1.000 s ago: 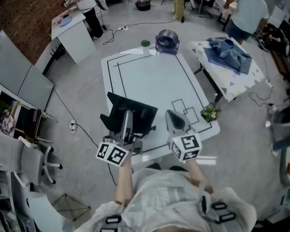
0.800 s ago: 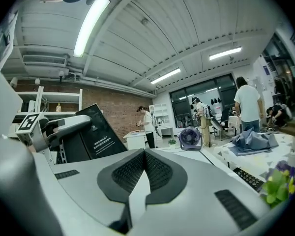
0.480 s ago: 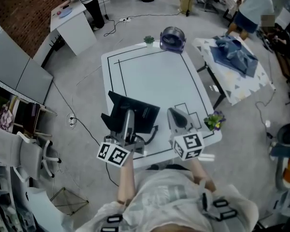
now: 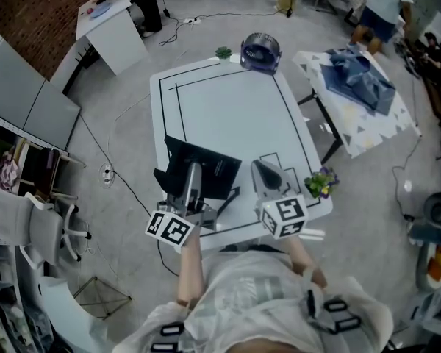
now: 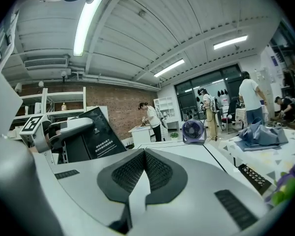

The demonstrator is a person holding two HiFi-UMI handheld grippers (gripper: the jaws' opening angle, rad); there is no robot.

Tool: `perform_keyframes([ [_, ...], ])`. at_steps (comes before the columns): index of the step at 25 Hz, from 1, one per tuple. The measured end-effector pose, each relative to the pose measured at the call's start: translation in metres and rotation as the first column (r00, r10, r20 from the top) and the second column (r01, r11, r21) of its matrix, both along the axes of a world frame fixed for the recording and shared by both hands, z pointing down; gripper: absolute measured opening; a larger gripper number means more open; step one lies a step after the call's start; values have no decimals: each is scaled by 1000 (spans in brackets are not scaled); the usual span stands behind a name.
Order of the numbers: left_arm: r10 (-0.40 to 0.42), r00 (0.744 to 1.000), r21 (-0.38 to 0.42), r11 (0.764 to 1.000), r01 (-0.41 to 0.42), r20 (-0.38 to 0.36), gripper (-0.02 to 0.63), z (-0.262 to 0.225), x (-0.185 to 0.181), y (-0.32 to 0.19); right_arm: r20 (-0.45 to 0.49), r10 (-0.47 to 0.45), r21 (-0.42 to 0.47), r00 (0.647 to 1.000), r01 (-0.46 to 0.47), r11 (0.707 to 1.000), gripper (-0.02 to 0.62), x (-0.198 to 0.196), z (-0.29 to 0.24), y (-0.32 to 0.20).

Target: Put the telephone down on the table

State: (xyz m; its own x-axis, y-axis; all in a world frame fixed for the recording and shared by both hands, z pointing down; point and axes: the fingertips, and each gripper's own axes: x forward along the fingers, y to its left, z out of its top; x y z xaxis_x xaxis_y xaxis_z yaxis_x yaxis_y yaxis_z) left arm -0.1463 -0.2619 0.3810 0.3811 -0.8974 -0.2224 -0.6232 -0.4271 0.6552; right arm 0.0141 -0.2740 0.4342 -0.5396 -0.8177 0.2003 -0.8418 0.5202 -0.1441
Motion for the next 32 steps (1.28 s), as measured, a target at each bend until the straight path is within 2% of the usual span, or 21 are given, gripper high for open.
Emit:
perform_keyframes([
  [9, 50, 992, -130, 989, -65, -112, 160, 39, 10, -12, 18, 43, -41, 999, -42, 998, 8, 13, 10, -1],
  [14, 26, 988, -240, 969, -62, -152, 160, 72, 8, -14, 10, 51, -59, 999, -50, 997, 8, 14, 15, 4],
  [22, -1, 1000, -308, 951, -7, -26, 160, 108, 10, -15, 8, 64, -106, 998, -63, 992, 8, 22, 31, 16],
  [27, -16, 1000, -359, 933, 10, -13, 160, 125, 6, -20, 1, 74, -129, 997, -74, 989, 8, 25, 37, 20],
  [32, -13, 999, -397, 917, 24, 30, 160, 140, 6, -21, -5, 79, -143, 997, -79, 986, 8, 27, 43, 22],
])
